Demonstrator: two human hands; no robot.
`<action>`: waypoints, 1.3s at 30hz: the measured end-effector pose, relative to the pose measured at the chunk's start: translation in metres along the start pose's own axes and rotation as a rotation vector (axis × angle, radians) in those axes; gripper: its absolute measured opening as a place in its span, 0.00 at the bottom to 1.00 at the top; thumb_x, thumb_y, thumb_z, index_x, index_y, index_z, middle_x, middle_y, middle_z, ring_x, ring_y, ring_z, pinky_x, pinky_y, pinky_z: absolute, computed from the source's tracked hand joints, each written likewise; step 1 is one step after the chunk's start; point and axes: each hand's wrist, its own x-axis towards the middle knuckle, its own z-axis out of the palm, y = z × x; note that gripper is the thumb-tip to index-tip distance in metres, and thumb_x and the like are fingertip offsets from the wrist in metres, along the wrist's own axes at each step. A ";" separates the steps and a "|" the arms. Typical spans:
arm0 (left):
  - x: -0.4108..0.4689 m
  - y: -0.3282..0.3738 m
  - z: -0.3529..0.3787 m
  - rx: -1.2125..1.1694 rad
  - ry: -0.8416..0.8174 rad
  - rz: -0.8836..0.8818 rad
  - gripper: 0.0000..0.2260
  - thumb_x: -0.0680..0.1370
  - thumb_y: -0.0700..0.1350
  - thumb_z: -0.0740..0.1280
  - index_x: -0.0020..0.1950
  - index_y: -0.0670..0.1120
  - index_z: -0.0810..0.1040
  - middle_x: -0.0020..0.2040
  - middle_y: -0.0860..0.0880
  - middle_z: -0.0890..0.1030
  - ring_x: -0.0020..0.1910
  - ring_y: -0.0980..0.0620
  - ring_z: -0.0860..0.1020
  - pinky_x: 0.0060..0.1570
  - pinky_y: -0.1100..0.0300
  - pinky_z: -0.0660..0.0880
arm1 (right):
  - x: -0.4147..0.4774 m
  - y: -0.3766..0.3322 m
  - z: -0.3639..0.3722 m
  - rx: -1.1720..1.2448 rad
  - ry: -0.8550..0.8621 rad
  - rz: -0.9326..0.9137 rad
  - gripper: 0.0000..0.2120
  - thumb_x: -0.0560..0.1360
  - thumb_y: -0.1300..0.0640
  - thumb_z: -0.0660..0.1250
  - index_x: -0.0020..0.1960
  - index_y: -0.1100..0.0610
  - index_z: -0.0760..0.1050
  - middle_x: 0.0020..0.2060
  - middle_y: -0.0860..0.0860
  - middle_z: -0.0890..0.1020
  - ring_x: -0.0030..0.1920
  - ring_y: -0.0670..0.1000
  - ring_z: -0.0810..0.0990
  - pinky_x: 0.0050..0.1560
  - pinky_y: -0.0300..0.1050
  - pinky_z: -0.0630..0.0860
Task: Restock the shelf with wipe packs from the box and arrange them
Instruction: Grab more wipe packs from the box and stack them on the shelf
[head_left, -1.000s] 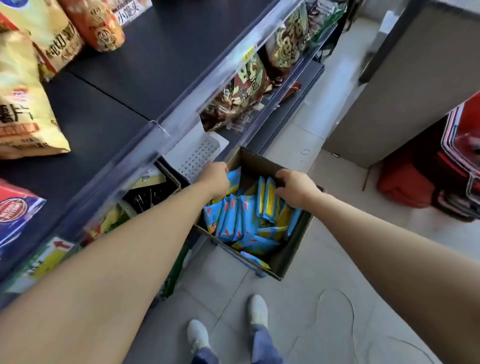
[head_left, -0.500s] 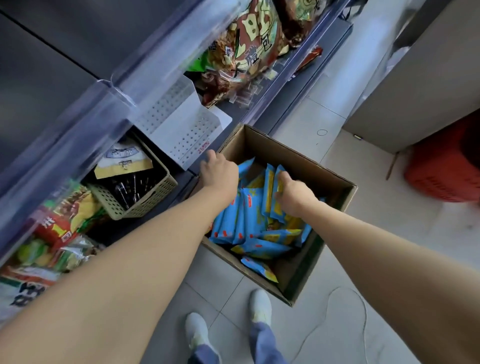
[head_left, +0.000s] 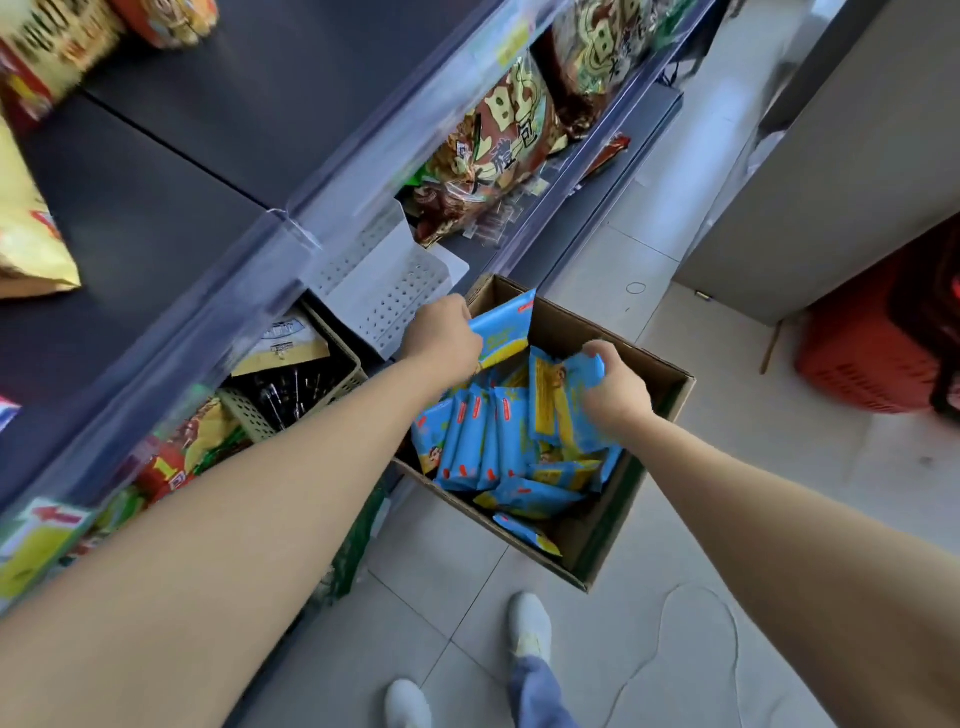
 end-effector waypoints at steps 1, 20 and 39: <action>-0.005 0.003 -0.009 -0.026 0.004 0.005 0.04 0.75 0.37 0.63 0.45 0.45 0.70 0.54 0.43 0.78 0.50 0.43 0.76 0.41 0.57 0.69 | -0.009 -0.005 -0.008 0.097 0.009 -0.004 0.27 0.72 0.68 0.56 0.67 0.46 0.65 0.43 0.54 0.75 0.34 0.54 0.74 0.32 0.45 0.72; -0.245 -0.015 -0.299 -0.609 0.440 0.248 0.05 0.77 0.40 0.64 0.52 0.44 0.73 0.57 0.41 0.78 0.56 0.44 0.77 0.53 0.55 0.75 | -0.314 -0.207 -0.085 0.574 0.406 -0.534 0.12 0.68 0.64 0.62 0.41 0.46 0.69 0.39 0.53 0.74 0.34 0.54 0.74 0.34 0.48 0.77; -0.424 -0.241 -0.484 -0.737 1.092 0.025 0.05 0.79 0.39 0.63 0.54 0.44 0.73 0.50 0.50 0.71 0.42 0.54 0.72 0.34 0.67 0.69 | -0.523 -0.445 0.021 0.206 0.332 -1.286 0.38 0.70 0.69 0.57 0.74 0.45 0.54 0.50 0.53 0.74 0.45 0.56 0.75 0.45 0.47 0.71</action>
